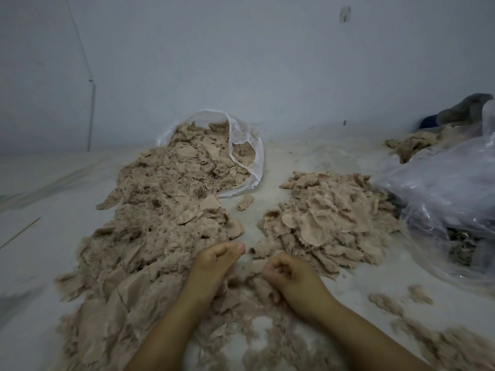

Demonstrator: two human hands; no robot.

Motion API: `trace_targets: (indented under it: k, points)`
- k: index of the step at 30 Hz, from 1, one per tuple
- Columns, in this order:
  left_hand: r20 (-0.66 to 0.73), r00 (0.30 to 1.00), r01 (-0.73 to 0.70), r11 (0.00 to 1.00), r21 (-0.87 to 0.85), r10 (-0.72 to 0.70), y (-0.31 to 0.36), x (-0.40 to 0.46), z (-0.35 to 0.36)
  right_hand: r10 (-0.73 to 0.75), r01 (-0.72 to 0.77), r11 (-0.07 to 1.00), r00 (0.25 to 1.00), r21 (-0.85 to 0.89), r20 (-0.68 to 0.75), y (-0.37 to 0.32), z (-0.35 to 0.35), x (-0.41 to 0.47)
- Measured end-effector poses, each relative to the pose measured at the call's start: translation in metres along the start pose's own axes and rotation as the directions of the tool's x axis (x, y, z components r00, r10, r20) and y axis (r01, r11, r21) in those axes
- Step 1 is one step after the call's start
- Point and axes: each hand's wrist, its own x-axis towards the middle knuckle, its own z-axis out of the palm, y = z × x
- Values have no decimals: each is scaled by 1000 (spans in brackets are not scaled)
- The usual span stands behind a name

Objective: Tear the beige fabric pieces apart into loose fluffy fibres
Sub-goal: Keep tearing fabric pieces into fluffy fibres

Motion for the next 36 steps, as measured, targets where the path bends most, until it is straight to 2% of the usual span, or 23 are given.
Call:
trace_targets:
  k: [2, 4, 9, 12, 14, 16, 18, 21, 23, 25, 27, 29, 30, 31, 32, 33, 34, 36]
  points:
    - [98, 995, -11, 962, 274, -16, -2, 0, -3, 20, -26, 981, 999, 191, 35, -3, -3, -2]
    - [216, 975, -46, 913, 406, -47, -7, 1, -2, 17, -28, 954, 999, 298, 39, -4, -4, -4]
    - [228, 969, -1, 923, 385, -94, -4, 2, -14, 34, -45, 911, 999, 410, 33, -5, -2, -2]
    - [265, 964, -141, 850, 508, 2, 0, 1, -14, 54, -78, 896, 996, 438, 69, -2, -3, -2]
    - [301, 952, -222, 820, 528, 64, 6, 2, -9, 56, -99, 898, 992, 428, 112, -3, -4, -2]
    - [359, 931, -254, 824, 507, 67, 11, 3, -7, 51, -110, 923, 985, 368, 166, -4, -2, -3]
    - [392, 917, -296, 791, 535, 78, 10, 4, -9, 44, -87, 954, 987, 287, 153, -5, 1, -4]
    - [341, 931, -328, 698, 636, 127, -5, 4, -23, 45, -66, 954, 996, 291, 77, -2, -3, -2]
    - [240, 960, -272, 696, 664, 146, -16, 4, -36, 27, -35, 943, 999, 330, 27, -2, -11, -1]
    - [174, 968, -250, 736, 629, 181, -16, 3, -43, -52, 58, 963, 998, 264, -28, -1, -14, -2]
    - [178, 962, -272, 735, 621, 206, -8, 0, -37, -189, 197, 975, 978, 102, -85, -2, -9, -4]
    - [180, 959, -285, 756, 590, 221, 2, -2, -21, -360, 353, 932, 927, -79, -102, -2, -1, -4]
    - [155, 971, -234, 831, 505, 179, 7, -3, -13, -437, 422, 895, 894, -148, -95, -2, 2, -4]
    - [149, 986, -130, 921, 366, 80, 11, -3, -6, -490, 467, 862, 868, -196, -85, -1, 4, -2]
    - [178, 983, 8, 968, 250, -54, 13, -2, -2, -519, 491, 841, 851, -228, -80, 1, 3, -1]
    - [237, 957, 127, 976, 179, -168, 14, -2, 2, -523, 492, 836, 848, -243, -83, 2, 1, -1]
    - [285, 934, 169, 969, 180, -216, 12, -3, 4, -516, 485, 843, 852, -233, -93, 2, -1, -1]
    - [260, 946, 152, 974, 167, -192, 7, -5, 8, -450, 439, 893, 883, -104, -134, 2, -3, -2]
